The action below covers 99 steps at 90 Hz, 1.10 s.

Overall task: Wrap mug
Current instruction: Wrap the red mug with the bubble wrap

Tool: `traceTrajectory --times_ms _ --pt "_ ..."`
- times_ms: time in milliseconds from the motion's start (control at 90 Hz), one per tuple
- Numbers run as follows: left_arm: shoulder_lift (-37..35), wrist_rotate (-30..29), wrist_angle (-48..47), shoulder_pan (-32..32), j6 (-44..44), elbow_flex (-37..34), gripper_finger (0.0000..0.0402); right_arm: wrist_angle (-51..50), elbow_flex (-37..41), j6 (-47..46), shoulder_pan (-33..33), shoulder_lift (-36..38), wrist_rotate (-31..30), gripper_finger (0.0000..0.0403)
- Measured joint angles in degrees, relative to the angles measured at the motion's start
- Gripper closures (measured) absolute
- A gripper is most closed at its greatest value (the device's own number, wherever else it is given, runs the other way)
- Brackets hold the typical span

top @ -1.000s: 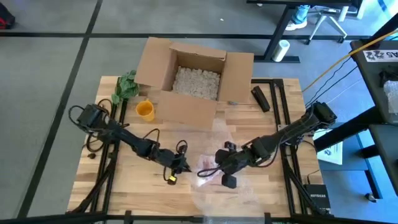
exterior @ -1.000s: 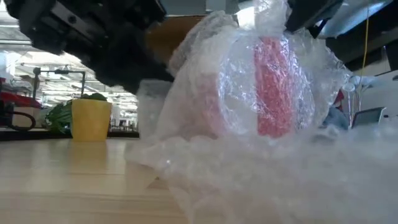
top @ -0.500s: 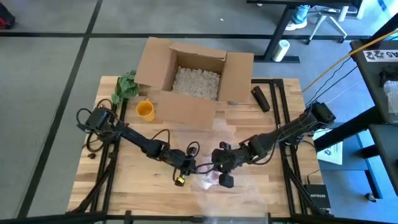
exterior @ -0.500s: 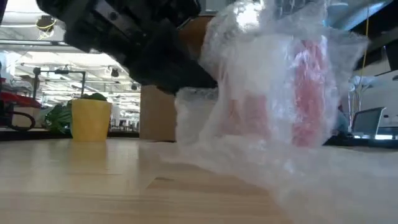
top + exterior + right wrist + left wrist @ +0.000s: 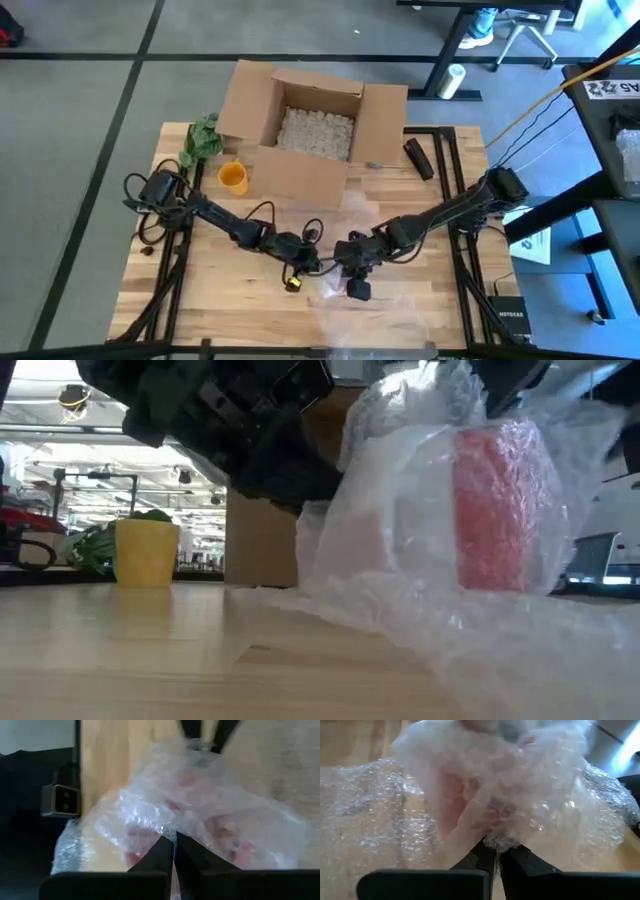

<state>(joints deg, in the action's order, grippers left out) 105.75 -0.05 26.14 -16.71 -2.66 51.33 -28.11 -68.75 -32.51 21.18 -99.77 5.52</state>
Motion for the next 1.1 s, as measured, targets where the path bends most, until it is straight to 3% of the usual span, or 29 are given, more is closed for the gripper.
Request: traceTrajectory --times_ms 256,600,767,933,1100 --pt "-0.02 -0.14 0.26 0.81 0.39 0.02 0.0402 -2.60 1.50 -0.48 -0.92 -0.39 -3.66 0.0403" --pt "-0.07 0.17 -0.90 1.91 -0.14 0.00 0.0402 6.09 3.17 -1.28 -1.39 -3.86 4.12 0.0403" --pt "0.29 0.16 -1.68 2.14 -0.38 0.00 0.0402 7.50 3.30 -0.76 -1.46 -4.01 4.15 0.0403" --pt "0.96 6.92 -4.08 1.40 -1.01 0.02 0.0402 7.00 3.33 -0.69 -1.74 -4.09 4.42 0.0403" --pt "1.01 7.08 -5.96 -1.18 -1.38 0.00 0.0402 7.02 3.38 -0.63 -1.76 -4.34 4.34 0.0403"
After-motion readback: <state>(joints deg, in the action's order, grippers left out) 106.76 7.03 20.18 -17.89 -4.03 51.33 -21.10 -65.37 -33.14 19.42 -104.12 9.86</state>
